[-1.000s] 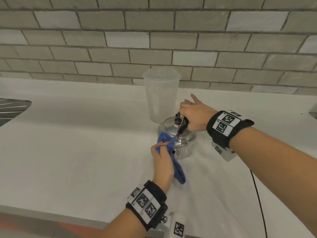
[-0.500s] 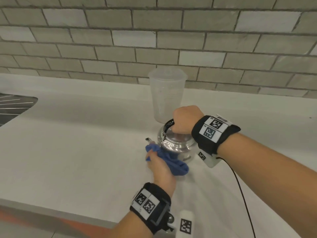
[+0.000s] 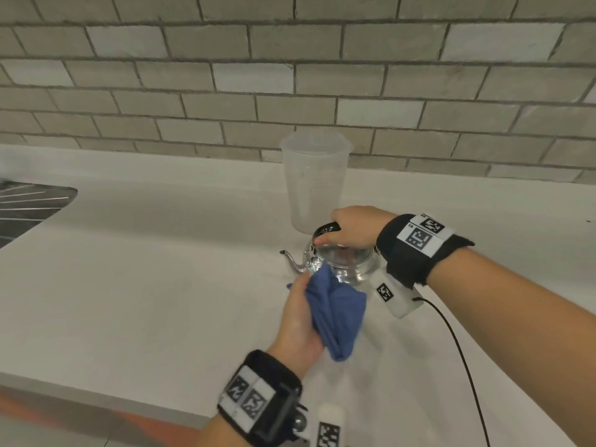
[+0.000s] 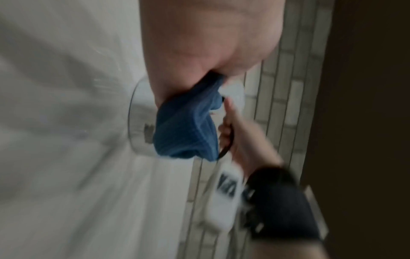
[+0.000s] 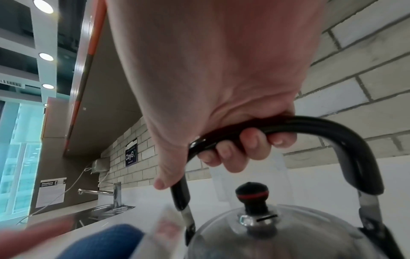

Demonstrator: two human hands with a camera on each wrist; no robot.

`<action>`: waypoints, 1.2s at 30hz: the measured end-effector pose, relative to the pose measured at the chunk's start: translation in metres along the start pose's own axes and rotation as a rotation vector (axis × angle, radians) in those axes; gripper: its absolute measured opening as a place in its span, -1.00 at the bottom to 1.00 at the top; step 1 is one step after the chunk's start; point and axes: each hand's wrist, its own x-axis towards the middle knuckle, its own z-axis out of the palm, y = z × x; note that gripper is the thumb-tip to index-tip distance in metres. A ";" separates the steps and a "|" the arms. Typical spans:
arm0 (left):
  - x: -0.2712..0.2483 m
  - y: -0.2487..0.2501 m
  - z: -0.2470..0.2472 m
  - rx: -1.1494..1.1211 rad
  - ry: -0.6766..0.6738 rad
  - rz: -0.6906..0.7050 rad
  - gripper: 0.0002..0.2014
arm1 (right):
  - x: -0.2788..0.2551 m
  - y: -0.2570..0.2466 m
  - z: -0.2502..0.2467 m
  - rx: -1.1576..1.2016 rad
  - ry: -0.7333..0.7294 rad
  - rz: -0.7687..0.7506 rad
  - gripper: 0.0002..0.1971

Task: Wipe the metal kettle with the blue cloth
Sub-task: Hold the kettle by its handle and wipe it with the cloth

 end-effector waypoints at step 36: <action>0.119 0.204 -0.145 1.491 0.457 0.493 -0.92 | -0.004 0.020 0.021 -0.090 0.231 -0.147 -0.56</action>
